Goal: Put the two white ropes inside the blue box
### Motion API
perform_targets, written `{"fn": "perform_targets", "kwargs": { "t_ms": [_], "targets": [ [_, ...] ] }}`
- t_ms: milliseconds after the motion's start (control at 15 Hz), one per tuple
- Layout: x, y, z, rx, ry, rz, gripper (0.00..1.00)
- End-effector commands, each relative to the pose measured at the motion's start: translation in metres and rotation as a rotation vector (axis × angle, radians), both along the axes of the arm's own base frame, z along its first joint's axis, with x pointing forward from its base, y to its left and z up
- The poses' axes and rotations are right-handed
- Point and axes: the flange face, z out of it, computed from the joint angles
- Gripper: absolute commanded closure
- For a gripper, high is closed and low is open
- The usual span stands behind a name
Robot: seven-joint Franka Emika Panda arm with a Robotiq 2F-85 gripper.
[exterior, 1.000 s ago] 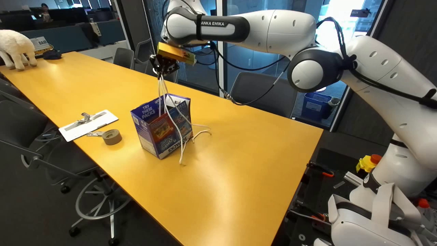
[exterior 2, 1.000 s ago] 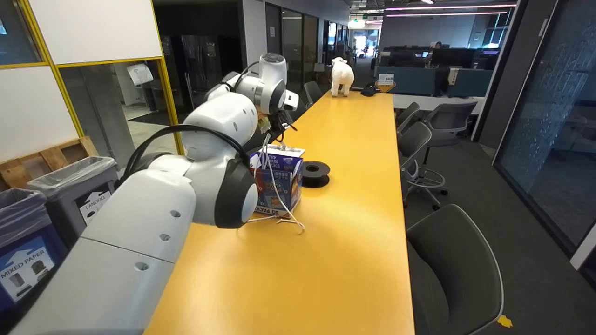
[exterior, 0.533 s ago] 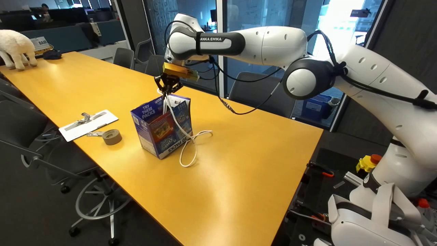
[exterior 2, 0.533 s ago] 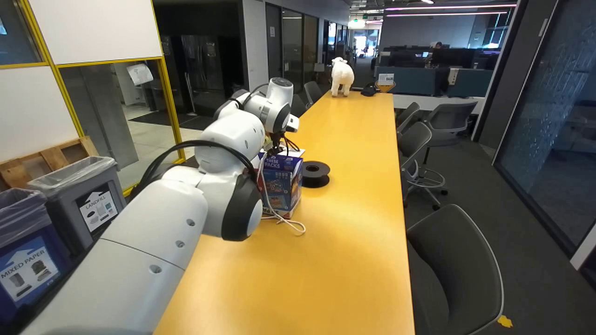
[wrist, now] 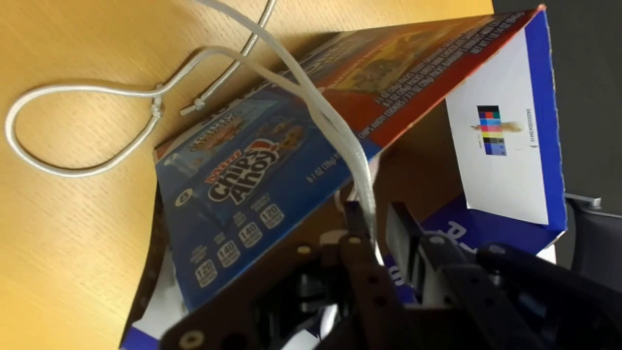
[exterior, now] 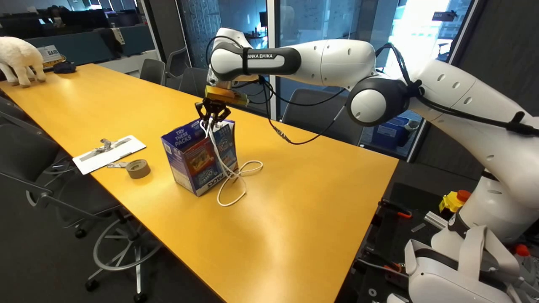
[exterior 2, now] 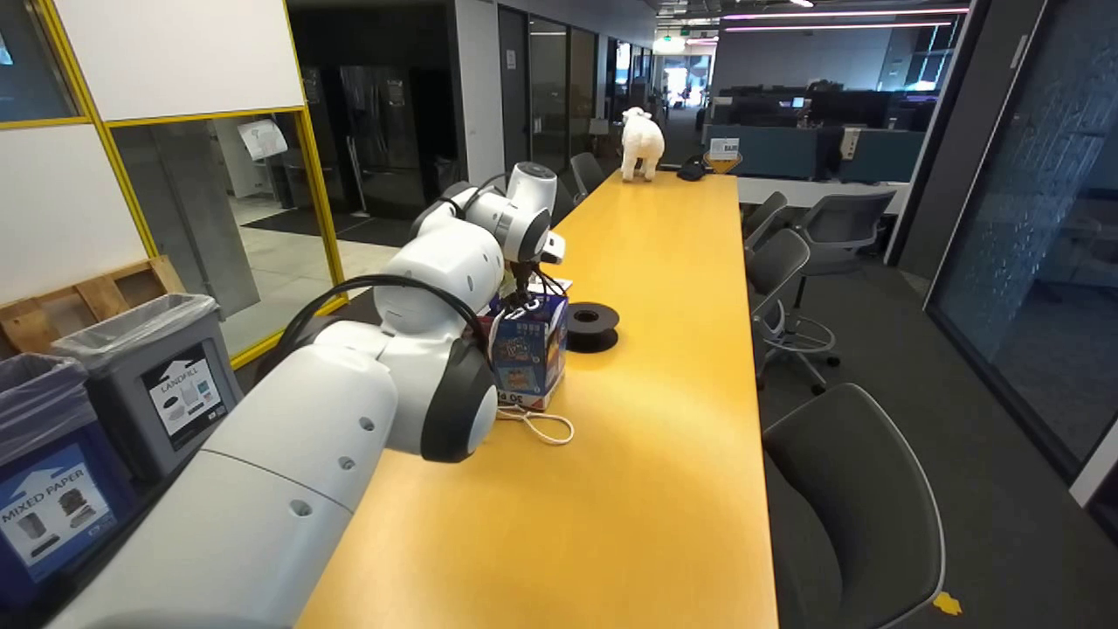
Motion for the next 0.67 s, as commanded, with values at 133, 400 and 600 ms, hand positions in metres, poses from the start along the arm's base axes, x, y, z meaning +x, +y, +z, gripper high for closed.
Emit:
{"fn": "perform_targets", "kwargs": {
  "t_ms": [133,400,600],
  "targets": [
    [0.0,-0.011,0.001,0.022,0.01,0.002,0.33],
    [-0.004,-0.018,0.008,0.017,0.039,0.014,0.02],
    [-0.007,-0.021,0.032,0.002,0.027,0.015,0.0]
  ]
}}
